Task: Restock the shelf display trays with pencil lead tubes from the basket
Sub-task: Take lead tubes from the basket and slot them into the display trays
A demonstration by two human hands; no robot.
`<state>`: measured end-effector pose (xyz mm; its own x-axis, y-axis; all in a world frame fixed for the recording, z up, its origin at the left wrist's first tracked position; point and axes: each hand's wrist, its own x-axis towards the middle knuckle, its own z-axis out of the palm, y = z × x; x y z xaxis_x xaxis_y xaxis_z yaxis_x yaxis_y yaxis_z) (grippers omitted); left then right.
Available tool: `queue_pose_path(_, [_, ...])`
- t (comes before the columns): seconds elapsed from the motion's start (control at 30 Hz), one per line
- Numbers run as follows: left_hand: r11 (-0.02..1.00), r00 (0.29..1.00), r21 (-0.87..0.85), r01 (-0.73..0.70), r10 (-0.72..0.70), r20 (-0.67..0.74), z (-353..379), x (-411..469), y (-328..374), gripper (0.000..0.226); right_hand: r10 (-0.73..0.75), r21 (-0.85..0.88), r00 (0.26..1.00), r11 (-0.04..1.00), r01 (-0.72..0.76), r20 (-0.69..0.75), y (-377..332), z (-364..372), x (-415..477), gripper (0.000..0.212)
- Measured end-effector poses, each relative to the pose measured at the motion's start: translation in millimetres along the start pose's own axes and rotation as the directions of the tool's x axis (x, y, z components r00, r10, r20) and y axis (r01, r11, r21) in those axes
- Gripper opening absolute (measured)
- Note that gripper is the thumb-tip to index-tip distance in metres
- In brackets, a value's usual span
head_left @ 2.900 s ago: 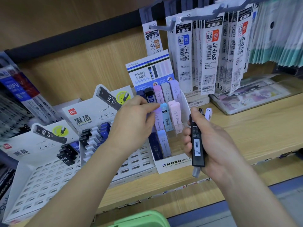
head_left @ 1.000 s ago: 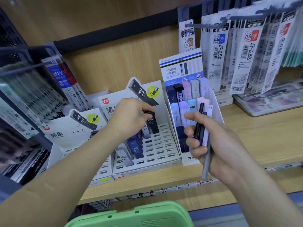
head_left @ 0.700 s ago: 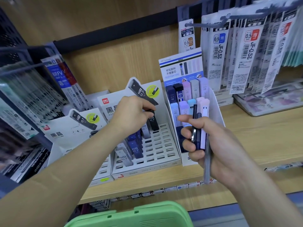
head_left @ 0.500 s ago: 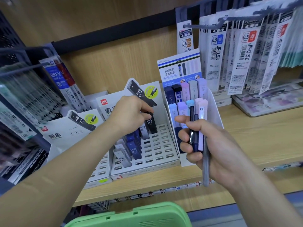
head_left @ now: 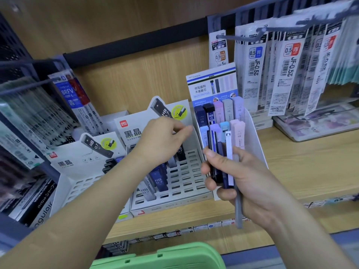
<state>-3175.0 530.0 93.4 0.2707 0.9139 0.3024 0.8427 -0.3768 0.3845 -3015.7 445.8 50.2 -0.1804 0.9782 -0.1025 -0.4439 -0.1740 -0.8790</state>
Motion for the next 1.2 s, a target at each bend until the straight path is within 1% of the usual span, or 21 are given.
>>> queue_pose_path(0.03, [0.960,0.996,-0.273,0.056,-0.034,0.085,-4.1,-8.3,9.5,0.035,-0.011,-0.026,1.000,1.000,0.011,-0.003,0.7,0.8,0.2,0.030])
queue_pose_path(0.07, [0.871,0.979,-0.474,0.132,-0.040,0.199,-7.6,-16.9,18.3,0.034,-0.019,-0.054,1.000,0.998,0.019,-0.002,1.7,1.6,0.3,0.032])
queue_pose_path(0.1, [0.813,0.959,-0.554,0.177,-0.015,0.284,-8.9,-24.0,22.3,0.032,-0.023,-0.077,1.000,0.997,0.023,0.001,2.4,2.9,0.3,0.032])
queue_pose_path(0.13, [0.779,0.947,-0.597,0.190,0.014,0.321,-8.3,-29.7,22.9,0.030,-0.022,-0.090,1.000,0.996,0.023,0.004,3.0,4.1,0.1,0.030])
queue_pose_path(0.2, [0.709,0.957,-0.679,0.193,0.016,0.288,-6.9,-37.0,18.4,0.031,-0.010,-0.091,1.000,0.996,0.010,0.006,3.5,5.6,0.3,0.029])
queue_pose_path(0.3, [0.507,0.973,-0.831,0.228,-0.096,0.209,-6.9,-42.9,8.0,0.033,-0.007,-0.058,0.999,0.998,0.005,-0.031,4.6,5.6,2.2,0.029])
queue_pose_path(0.33, [0.473,0.975,-0.853,0.221,-0.106,0.194,-7.8,-47.0,7.3,0.029,-0.020,-0.041,0.998,0.999,0.017,-0.058,4.9,5.8,3.0,0.030])
queue_pose_path(0.4, [0.512,0.981,-0.838,0.189,-0.126,0.145,-7.4,-55.7,6.9,0.023,-0.051,0.009,0.991,0.999,0.052,-0.123,4.4,5.8,4.1,0.035])
queue_pose_path(0.47, [0.597,0.982,-0.782,0.177,-0.164,0.096,-6.2,-64.4,12.4,0.022,-0.079,0.073,0.984,0.993,0.091,-0.159,2.4,5.3,3.5,0.035])
queue_pose_path(0.53, [0.679,0.983,-0.713,0.176,-0.164,0.087,-3.4,-69.4,20.7,0.014,-0.088,0.116,0.984,0.987,0.107,-0.153,0.7,5.4,2.2,0.034])
queue_pose_path(0.6, [0.741,0.989,-0.656,0.143,-0.126,0.074,-3.6,-67.2,30.9,0.012,-0.085,0.095,0.987,0.991,0.099,-0.139,0.1,4.8,1.5,0.037])
queue_pose_path(0.63, [0.755,0.992,-0.644,0.124,-0.101,0.073,-5.0,-63.7,34.3,0.016,-0.081,0.074,0.988,0.993,0.092,-0.134,-0.3,3.8,1.0,0.038])
queue_pose_path(0.73, [0.780,0.989,-0.622,0.073,0.024,0.148,-12.8,-49.5,42.5,0.042,-0.065,0.044,0.991,0.996,0.071,-0.120,-4.3,-1.5,-0.8,0.035])
queue_pose_path(0.77, [0.796,0.989,-0.604,0.034,0.059,0.133,-15.9,-43.5,45.5,0.042,-0.059,0.045,0.990,0.997,0.066,-0.128,-6.4,-3.4,-1.2,0.034])
queue_pose_path(0.8, [0.805,0.994,-0.593,-0.010,0.071,0.079,-19.3,-36.1,48.2,0.039,-0.049,0.059,0.988,0.997,0.058,-0.149,-8.1,-6.4,-0.9,0.034])
queue_pose_path(0.83, [0.803,0.999,-0.594,-0.046,0.054,-0.005,-21.9,-26.1,49.2,0.035,-0.032,0.095,0.983,0.994,0.050,-0.180,-9.6,-9.5,-0.1,0.031])
queue_pose_path(0.9, [0.784,0.986,-0.617,-0.073,-0.035,-0.160,-24.8,-1.9,48.4,0.030,0.009,0.231,0.973,0.972,0.045,-0.230,-12.1,-16.3,2.1,0.021])
queue_pose_path(0.97, [0.797,0.967,-0.598,-0.078,-0.087,-0.241,-20.7,21.1,46.5,0.028,0.034,0.368,0.969,0.928,0.060,-0.244,-14.7,-23.4,3.9,0.028])
queue_pose_path(1.03, [0.846,0.966,-0.529,-0.065,-0.080,-0.247,-8.1,36.6,44.0,0.027,0.047,0.440,0.967,0.895,0.070,-0.250,-17.0,-29.1,4.5,0.036])
queue_pose_path(1.07, [0.864,0.969,-0.501,-0.057,-0.072,-0.234,-1.5,40.5,43.5,0.026,0.053,0.459,0.968,0.886,0.068,-0.245,-17.6,-30.9,4.5,0.037])
queue_pose_path(1.2, [0.901,0.978,-0.428,-0.071,-0.021,-0.207,15.6,44.1,38.9,0.028,0.081,0.488,0.969,0.872,0.044,-0.232,-15.4,-34.4,6.6,0.023])
